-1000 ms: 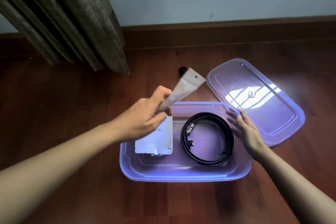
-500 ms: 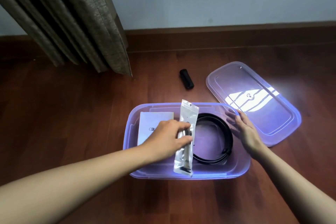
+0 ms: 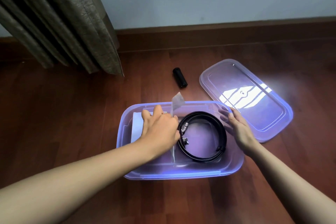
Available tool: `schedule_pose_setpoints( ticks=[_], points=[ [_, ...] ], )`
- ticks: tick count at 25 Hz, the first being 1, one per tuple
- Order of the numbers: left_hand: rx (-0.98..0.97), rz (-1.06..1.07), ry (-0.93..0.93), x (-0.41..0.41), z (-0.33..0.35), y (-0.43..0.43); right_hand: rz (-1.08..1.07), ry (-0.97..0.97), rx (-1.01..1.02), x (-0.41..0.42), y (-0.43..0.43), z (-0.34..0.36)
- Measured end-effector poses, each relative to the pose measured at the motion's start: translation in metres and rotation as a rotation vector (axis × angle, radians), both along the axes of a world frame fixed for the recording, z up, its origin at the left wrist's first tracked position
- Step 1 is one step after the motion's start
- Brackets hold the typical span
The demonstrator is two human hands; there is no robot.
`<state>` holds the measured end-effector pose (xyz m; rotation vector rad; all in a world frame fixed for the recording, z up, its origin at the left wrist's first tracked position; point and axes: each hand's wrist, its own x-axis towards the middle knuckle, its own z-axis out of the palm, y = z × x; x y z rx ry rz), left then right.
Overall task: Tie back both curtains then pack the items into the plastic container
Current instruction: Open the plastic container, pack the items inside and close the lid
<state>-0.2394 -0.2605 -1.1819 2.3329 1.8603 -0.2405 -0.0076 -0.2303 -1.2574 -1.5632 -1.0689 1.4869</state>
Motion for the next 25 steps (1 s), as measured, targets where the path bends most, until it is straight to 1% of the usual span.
schedule_pose_setpoints(
  ticks=[2, 6, 11, 16, 18, 20, 22, 23, 25],
  points=[
    [-0.053, -0.029, 0.055, 0.001, -0.003, 0.002, -0.009, 0.006, -0.006, 0.001, -0.001, -0.002],
    [-0.166, -0.104, 0.098, 0.013, -0.015, -0.005, -0.012, 0.017, -0.004, 0.001, 0.0, -0.001],
    [-0.061, -0.13, 0.184, 0.011, -0.024, 0.002, -0.003, 0.011, -0.003, 0.0, 0.0, -0.002],
    [-0.107, -0.2, 0.4, 0.001, -0.028, 0.01, 0.002, -0.002, 0.0, 0.0, 0.001, -0.001],
    [-0.123, -0.227, 0.415, 0.001, -0.025, 0.012, 0.001, -0.003, 0.0, -0.001, 0.0, 0.0],
    [-0.147, -0.207, 0.356, 0.002, -0.018, 0.014, 0.001, -0.005, -0.001, -0.001, -0.001, 0.0],
    [-0.108, -0.163, 0.213, -0.001, -0.01, 0.021, -0.001, -0.006, 0.002, -0.001, -0.001, 0.001],
    [-0.062, -0.124, 0.093, -0.004, -0.004, 0.027, -0.001, -0.005, 0.002, -0.001, -0.001, 0.001],
    [0.047, 0.045, -0.284, -0.013, 0.009, 0.044, 0.002, -0.009, 0.002, 0.0, -0.001, 0.002]
  ],
)
